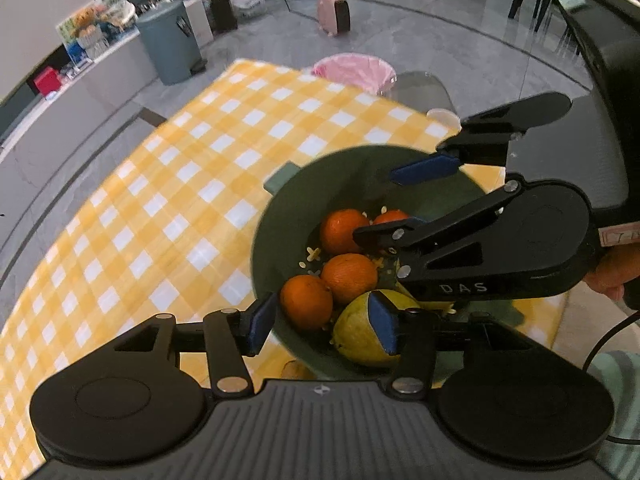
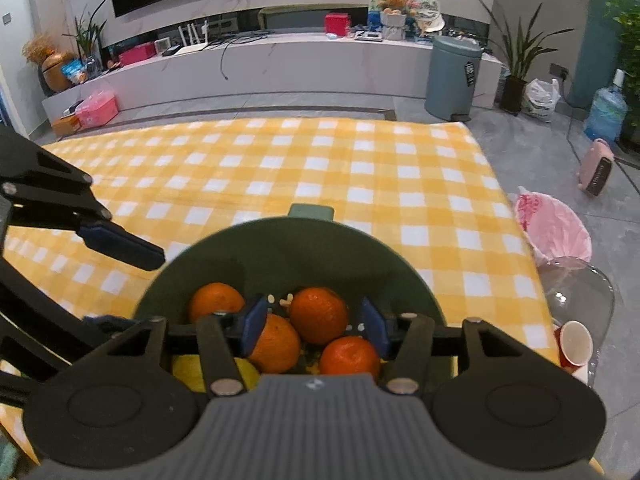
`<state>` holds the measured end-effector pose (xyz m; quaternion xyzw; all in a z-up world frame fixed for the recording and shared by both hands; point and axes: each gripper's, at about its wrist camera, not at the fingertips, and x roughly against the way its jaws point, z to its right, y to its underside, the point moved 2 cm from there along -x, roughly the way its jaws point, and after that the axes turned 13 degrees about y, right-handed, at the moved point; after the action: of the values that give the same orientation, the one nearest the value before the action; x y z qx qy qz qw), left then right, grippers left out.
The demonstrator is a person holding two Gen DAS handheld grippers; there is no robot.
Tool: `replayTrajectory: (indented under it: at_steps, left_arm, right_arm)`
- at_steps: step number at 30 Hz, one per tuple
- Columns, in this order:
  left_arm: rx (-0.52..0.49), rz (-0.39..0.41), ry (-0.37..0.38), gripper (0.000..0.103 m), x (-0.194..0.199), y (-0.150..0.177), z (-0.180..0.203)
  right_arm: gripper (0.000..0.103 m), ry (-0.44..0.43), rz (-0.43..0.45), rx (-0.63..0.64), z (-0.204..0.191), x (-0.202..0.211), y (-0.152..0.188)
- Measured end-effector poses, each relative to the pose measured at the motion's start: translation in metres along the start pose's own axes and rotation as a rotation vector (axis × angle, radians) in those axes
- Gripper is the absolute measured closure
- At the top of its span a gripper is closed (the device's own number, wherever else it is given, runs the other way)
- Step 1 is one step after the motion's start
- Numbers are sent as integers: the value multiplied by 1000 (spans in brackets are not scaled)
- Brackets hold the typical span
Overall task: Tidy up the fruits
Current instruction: 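Open both tools to release the oranges and lift away, then move the right tool down to the green cucumber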
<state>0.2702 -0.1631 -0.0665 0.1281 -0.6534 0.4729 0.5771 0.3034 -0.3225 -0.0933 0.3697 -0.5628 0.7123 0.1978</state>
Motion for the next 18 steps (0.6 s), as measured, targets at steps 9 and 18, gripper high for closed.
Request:
replayTrajectory:
  at_steps: [9, 18]
  left_arm:
    - [93, 146, -11, 40, 67, 32, 11]
    - [177, 240, -52, 40, 112, 96, 19]
  right_arm:
    - [45, 27, 87, -130, -10, 74, 10]
    - [45, 34, 159, -229, -53, 132, 57]
